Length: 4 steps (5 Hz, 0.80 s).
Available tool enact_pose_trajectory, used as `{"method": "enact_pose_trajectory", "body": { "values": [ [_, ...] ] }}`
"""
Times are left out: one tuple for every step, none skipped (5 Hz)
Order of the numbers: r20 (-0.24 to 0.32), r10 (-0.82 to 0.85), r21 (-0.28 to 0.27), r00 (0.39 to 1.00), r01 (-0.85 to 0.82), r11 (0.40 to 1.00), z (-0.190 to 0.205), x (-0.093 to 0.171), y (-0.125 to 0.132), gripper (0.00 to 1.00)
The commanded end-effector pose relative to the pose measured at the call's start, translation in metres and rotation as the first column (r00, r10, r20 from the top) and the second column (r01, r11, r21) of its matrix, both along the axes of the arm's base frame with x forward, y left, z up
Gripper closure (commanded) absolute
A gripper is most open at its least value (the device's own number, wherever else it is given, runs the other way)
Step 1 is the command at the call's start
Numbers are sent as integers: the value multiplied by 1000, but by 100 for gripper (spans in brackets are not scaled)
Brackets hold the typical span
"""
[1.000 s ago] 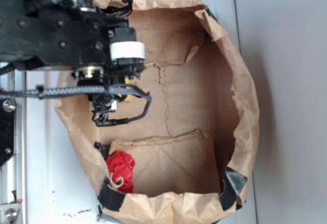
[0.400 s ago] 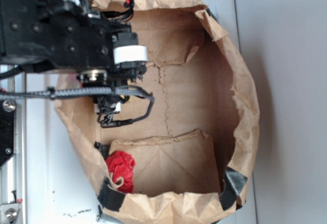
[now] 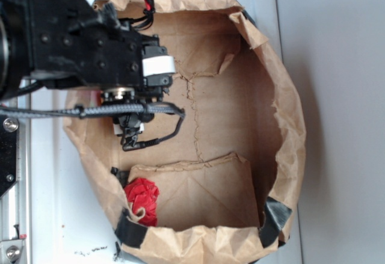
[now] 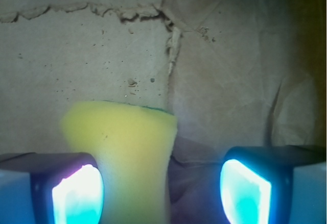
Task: Grab the green sponge.
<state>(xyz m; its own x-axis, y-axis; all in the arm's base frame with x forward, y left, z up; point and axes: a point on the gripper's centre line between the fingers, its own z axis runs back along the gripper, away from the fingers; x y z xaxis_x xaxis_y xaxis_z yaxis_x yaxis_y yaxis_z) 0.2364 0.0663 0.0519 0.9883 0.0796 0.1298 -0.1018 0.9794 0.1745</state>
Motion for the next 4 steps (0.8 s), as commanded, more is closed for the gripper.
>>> {"method": "enact_pose_trajectory", "body": {
  "values": [
    [-5,17,-1,1000,-17,1000,7,9,-6,0],
    [-7,2,-4,1000,-3,1000,8,8,-7,0],
    [0,-6,-28,1000,6,1000,17,5,-4,0],
    [-3,-8,-42,1000,8,999,22,6,-4,0]
  ]
}}
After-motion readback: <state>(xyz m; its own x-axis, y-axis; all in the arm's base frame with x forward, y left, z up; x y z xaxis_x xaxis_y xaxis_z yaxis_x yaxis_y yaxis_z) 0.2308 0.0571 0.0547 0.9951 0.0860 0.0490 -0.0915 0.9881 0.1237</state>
